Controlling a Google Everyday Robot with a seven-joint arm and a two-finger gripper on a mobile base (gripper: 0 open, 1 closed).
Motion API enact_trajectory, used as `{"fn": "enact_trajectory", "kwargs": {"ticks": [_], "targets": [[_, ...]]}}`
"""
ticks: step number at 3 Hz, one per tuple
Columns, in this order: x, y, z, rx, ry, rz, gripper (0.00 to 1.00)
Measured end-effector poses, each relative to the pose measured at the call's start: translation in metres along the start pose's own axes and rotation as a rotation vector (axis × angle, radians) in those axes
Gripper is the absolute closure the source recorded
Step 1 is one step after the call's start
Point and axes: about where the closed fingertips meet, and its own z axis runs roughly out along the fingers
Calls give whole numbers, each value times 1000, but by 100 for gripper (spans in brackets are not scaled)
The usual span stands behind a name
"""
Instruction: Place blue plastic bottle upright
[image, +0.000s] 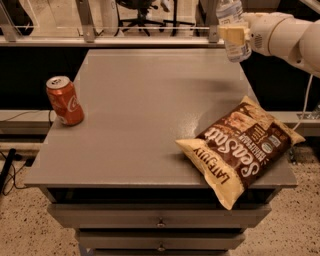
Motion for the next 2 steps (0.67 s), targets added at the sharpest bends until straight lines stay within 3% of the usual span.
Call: {"fn": "enact_trajectory", "kwargs": {"ticks": [2], "targets": [[19,20,22,-101,-122,93,100]]}}
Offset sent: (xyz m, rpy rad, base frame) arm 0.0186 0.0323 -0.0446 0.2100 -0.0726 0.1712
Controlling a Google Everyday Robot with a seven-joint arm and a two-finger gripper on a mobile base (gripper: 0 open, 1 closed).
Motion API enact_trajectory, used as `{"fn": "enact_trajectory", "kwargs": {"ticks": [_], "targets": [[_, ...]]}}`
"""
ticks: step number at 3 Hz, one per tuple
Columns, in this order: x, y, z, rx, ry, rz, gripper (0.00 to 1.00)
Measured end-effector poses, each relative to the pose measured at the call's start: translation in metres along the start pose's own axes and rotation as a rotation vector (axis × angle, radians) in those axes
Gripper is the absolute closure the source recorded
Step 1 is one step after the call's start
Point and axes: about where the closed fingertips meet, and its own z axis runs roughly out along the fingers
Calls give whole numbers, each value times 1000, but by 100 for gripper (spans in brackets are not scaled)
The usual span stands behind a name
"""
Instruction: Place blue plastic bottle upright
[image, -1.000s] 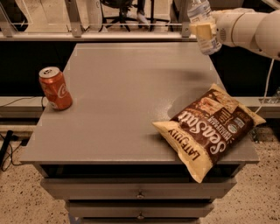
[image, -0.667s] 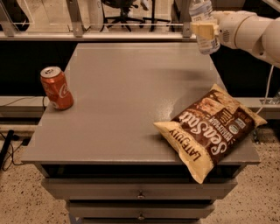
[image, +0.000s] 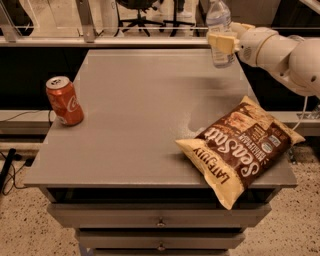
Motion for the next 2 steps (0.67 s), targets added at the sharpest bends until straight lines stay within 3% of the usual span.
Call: {"fn": "enact_trajectory", "kwargs": {"ticks": [2], "targets": [[28,1,-4,-20,-81,63,100]]}}
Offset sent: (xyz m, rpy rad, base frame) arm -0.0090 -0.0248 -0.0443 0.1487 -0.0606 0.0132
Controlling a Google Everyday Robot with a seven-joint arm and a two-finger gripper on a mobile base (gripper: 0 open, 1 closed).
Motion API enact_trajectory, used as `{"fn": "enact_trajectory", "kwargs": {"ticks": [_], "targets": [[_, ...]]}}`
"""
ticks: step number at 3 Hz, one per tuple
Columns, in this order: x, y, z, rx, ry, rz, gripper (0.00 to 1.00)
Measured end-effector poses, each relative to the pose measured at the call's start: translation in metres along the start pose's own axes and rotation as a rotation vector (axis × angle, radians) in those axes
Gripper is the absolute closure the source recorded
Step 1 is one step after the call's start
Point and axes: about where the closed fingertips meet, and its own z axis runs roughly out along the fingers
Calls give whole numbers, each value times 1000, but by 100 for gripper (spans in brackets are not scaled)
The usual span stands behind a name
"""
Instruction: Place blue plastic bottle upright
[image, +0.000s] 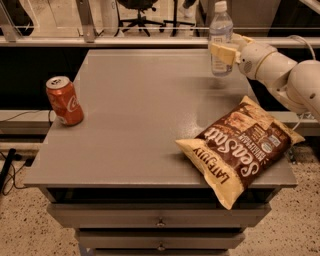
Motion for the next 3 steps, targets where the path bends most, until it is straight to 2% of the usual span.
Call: {"fn": "enact_trajectory", "kwargs": {"ticks": [2,3], "targets": [[17,-11,-8,-5,-50,61,100],[18,-22,-9,-2,-56,72,100]]}}
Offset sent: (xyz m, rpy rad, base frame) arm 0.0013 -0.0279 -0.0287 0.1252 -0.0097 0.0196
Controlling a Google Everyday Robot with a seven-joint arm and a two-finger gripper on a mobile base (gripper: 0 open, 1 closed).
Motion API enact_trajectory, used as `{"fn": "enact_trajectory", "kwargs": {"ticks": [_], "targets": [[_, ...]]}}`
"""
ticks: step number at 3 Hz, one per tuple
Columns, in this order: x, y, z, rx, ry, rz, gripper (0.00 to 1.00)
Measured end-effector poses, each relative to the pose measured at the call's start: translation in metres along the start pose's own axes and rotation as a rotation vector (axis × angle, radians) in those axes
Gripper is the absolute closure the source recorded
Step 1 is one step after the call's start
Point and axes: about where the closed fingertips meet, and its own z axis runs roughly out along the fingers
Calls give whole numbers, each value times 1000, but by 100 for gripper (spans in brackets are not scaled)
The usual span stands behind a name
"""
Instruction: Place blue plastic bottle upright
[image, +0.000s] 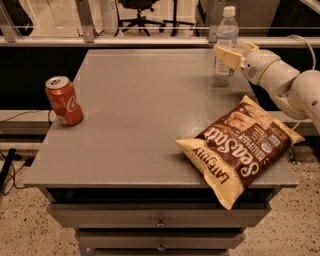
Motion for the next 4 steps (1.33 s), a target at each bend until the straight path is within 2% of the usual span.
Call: {"fn": "enact_trajectory", "kwargs": {"ticks": [1,2,3,4], "targets": [[-2,-8,-2,6,16,21,100],[3,-13,-9,29,2,72,100],[1,-14,-14,40,-52,109,100],[-3,-13,-16,24,-82,109,100]]}}
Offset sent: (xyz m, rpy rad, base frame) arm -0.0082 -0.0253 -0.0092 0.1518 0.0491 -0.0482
